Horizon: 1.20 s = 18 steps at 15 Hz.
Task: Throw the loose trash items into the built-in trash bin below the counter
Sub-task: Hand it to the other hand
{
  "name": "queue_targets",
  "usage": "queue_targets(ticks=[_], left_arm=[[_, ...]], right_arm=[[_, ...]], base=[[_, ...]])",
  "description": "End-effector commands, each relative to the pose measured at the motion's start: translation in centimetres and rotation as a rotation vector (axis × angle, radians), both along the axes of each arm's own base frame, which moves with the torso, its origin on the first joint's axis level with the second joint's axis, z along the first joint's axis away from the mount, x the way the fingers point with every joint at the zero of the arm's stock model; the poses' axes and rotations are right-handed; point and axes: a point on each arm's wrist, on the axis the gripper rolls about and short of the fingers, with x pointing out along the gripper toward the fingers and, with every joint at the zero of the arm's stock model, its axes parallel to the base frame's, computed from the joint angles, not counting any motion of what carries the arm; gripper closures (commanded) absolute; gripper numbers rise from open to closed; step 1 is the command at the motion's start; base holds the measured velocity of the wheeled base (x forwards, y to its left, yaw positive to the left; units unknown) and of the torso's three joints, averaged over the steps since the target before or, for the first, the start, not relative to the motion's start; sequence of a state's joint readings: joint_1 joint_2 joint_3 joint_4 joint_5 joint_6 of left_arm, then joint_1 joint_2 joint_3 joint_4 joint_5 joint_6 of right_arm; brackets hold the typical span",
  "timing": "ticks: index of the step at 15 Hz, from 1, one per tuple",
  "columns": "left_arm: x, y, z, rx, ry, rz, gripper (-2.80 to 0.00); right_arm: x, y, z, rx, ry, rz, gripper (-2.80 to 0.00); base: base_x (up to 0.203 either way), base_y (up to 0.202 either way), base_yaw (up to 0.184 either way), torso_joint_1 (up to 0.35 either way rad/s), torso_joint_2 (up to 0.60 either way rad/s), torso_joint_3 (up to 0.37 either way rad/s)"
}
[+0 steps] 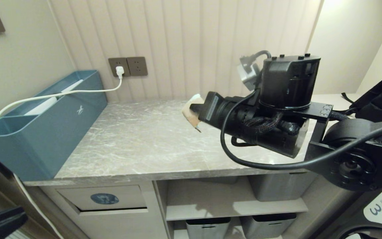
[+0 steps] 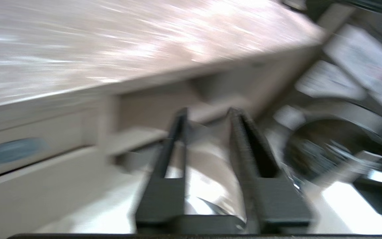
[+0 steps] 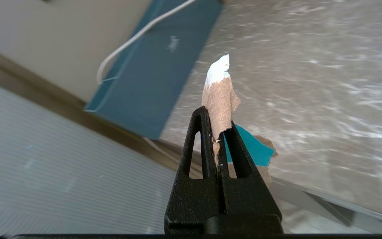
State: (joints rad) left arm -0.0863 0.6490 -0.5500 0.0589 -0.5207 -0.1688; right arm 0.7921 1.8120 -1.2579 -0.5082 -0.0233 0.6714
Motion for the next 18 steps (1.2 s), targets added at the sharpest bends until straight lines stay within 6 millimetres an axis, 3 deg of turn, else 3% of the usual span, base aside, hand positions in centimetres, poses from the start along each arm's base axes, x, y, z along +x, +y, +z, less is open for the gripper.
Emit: queue_targets(ticks=[1,3,6,9,11,14,18], left_arm=[[3.8,-1.0,-0.1,-0.017,0.15,-0.159,-2.8],[4.9,-2.1,-0.3,-0.064,0.241,-0.29,-2.8],[6.5,-3.4,1.2,-0.264,0.419,-0.315,-2.8],[10.0,-4.7,1.4,-0.324,0.359,-0.349,-2.8],[12.1,-5.7,1.0,-0.321,0.291,-0.385,-2.8],[13.2,-8.0,0.5,-0.302,0.259,-0.5,-2.8],[13.5,-9.6,0.9,-0.298,0.169,-0.601,-2.8]], right_arm=[[-1.5,0.7,1.6,0.041,-0.017,0.057,0.0],[-4.0,0.6,4.0,0.11,0.069,0.172,0.0],[-5.1,0.4,4.8,0.108,0.199,0.248,0.0],[-5.5,0.4,4.8,0.141,0.306,0.26,0.0],[-6.2,0.5,5.6,0.153,0.412,0.376,0.0],[-5.2,1.8,5.0,0.13,0.458,0.404,0.0],[-4.3,3.0,4.4,0.136,0.509,0.434,0.0]], base=[[0.0,0.0,0.0,0.0,0.0,0.0],[0.0,0.0,0.0,0.0,0.0,0.0],[0.0,0.0,0.0,0.0,0.0,0.0],[0.0,0.0,0.0,0.0,0.0,0.0],[0.0,0.0,0.0,0.0,0.0,0.0],[0.0,0.0,0.0,0.0,0.0,0.0],[0.0,0.0,0.0,0.0,0.0,0.0]])
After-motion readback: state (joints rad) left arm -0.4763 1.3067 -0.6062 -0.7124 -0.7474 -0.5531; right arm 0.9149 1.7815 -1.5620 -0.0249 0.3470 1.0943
